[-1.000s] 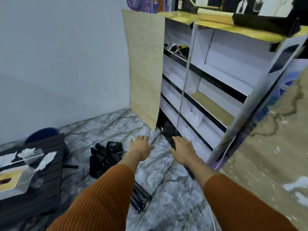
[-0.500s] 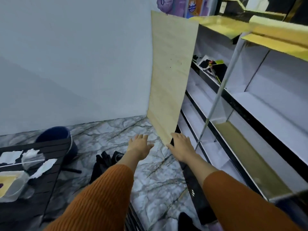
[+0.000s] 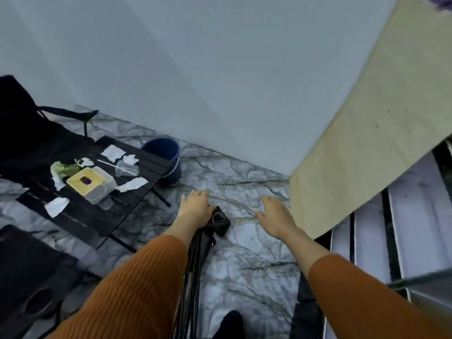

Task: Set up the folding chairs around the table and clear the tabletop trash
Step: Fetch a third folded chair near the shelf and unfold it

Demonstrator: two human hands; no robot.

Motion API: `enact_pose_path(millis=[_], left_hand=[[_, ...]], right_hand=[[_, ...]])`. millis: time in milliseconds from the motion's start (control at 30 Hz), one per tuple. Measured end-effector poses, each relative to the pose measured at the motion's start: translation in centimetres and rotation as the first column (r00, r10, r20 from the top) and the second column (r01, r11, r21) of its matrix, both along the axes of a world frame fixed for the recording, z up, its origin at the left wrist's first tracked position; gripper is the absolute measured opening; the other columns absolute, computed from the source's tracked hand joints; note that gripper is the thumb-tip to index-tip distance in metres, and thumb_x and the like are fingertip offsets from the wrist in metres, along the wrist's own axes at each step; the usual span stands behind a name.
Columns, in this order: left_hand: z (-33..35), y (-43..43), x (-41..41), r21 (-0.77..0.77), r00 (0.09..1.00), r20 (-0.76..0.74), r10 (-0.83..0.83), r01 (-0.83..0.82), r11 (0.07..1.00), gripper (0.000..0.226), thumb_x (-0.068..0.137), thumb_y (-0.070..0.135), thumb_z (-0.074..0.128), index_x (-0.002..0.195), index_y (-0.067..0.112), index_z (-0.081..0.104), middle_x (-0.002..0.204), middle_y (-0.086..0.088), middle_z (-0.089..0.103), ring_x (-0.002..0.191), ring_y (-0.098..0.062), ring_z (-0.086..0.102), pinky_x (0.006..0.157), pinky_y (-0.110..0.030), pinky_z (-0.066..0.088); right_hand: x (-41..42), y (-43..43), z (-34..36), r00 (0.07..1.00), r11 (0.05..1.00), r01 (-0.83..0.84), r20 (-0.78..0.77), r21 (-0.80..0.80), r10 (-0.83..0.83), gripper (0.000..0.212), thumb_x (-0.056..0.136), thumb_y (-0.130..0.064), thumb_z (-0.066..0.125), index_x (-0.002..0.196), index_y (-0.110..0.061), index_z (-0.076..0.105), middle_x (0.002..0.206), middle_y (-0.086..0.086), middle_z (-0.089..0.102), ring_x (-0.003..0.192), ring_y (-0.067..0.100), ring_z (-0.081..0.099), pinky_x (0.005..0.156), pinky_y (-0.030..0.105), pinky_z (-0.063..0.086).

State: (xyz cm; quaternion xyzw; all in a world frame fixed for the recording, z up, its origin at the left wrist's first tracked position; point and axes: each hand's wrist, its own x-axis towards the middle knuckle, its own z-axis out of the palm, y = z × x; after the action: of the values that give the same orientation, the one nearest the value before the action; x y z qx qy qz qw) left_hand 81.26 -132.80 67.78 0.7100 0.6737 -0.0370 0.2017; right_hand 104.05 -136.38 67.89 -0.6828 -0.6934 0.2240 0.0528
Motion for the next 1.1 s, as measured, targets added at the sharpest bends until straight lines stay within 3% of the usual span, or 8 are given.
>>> enact_pose_path(millis=[100,333,533,633,767,900,1100], left_hand=[[-0.6,2.8,-2.2,-0.016,0.994,-0.003,0.112,-0.112,0.994,0.057,0.098,0.041,0.044,0.148,0.018,0.028,0.156,-0.005,0.029,0.147,-0.026,0.019,0.121,-0.051,0.011],[-0.4,11.3,-8.2,-0.014,0.956,-0.029,0.293,-0.294,0.956,0.06,0.099,0.041,0.04,0.151,0.016,0.023,0.159,-0.006,0.022,0.149,-0.025,0.015,0.121,-0.05,0.011],[1.1,17.7,-14.1,0.059,0.906,-0.006,0.424,-0.423,0.904,0.057,0.097,0.04,0.045,0.147,0.014,0.032,0.153,-0.009,0.034,0.143,-0.03,0.027,0.118,-0.051,0.017],[0.4,19.7,-15.7,0.049,0.882,0.022,0.471,-0.472,0.88,0.052,0.097,0.037,0.046,0.142,0.012,0.04,0.147,-0.013,0.043,0.135,-0.032,0.04,0.111,-0.047,0.032],[-3.0,21.9,-16.1,-0.049,0.874,0.06,0.482,-0.48,0.876,0.036,0.098,0.033,0.044,0.124,0.011,0.056,0.127,-0.014,0.058,0.113,-0.034,0.055,0.093,-0.046,0.049],[-9.2,23.9,-15.3,-0.148,0.854,0.108,0.508,-0.492,0.858,0.032,0.098,0.029,0.042,0.119,0.011,0.059,0.123,-0.013,0.061,0.106,-0.034,0.058,0.088,-0.042,0.051],[-23.3,27.7,-15.3,-0.221,0.778,0.168,0.606,-0.569,0.792,0.028,0.097,0.025,0.044,0.106,0.008,0.064,0.105,-0.016,0.067,0.091,-0.036,0.062,0.074,-0.038,0.051]], right_hand=[[-2.1,5.2,-0.5,0.994,0.994,-0.112,-0.002,-0.003,0.112,0.051,0.1,-0.034,0.044,0.144,-0.009,0.035,0.144,0.014,0.044,0.132,0.032,0.04,0.108,0.04,0.036],[-8.9,18.1,-0.4,0.936,0.937,-0.346,-0.042,0.056,0.348,0.037,0.099,-0.032,0.044,0.13,-0.012,0.048,0.13,0.012,0.055,0.118,0.029,0.05,0.099,0.038,0.043],[-15.2,27.1,0.7,0.893,0.898,-0.437,-0.101,0.046,0.439,0.054,0.1,-0.034,0.044,0.147,-0.01,0.032,0.149,0.014,0.04,0.137,0.03,0.037,0.113,0.04,0.033],[-17.2,29.9,-0.2,0.88,0.889,-0.455,-0.124,0.052,0.458,0.051,0.1,-0.033,0.045,0.145,-0.011,0.037,0.146,0.014,0.044,0.134,0.03,0.04,0.11,0.039,0.035],[-18.3,32.9,-3.9,0.892,0.903,-0.429,-0.154,0.013,0.426,0.046,0.1,-0.03,0.045,0.14,-0.009,0.043,0.139,0.015,0.051,0.126,0.031,0.047,0.101,0.038,0.042],[-17.9,35.3,-10.4,0.93,0.938,-0.336,-0.19,-0.083,0.316,0.042,0.1,-0.029,0.045,0.137,-0.009,0.046,0.135,0.014,0.053,0.12,0.03,0.052,0.093,0.04,0.048],[-16.7,39.4,-24.1,0.96,0.975,-0.144,-0.261,-0.168,0.097,0.035,0.099,-0.023,0.05,0.13,-0.007,0.053,0.128,0.014,0.06,0.115,0.029,0.057,0.094,0.039,0.049]])
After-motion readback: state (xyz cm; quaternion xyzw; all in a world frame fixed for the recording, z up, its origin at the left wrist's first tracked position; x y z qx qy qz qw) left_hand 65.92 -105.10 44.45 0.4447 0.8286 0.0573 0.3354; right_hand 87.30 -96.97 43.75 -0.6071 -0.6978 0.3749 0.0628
